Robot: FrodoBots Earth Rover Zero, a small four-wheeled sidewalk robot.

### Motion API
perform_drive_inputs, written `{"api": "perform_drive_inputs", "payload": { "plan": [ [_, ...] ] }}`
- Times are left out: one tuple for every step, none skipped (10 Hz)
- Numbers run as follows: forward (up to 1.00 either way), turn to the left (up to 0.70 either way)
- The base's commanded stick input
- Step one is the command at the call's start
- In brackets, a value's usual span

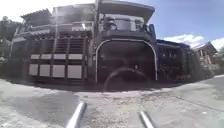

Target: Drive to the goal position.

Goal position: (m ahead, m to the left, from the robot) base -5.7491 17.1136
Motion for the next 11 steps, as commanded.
{"api": "perform_drive_inputs", "payload": {
  "plan": [
    [0.0,0.03],
    [0.0,0.2],
    [0.0,0.59],
    [0.0,0.86],
    [0.0,0.93],
    [0.0,0.94],
    [0.0,0.95],
    [0.0,0.95],
    [0.0,0.95],
    [0.0,0.95],
    [0.0,0.95]
  ]
}}
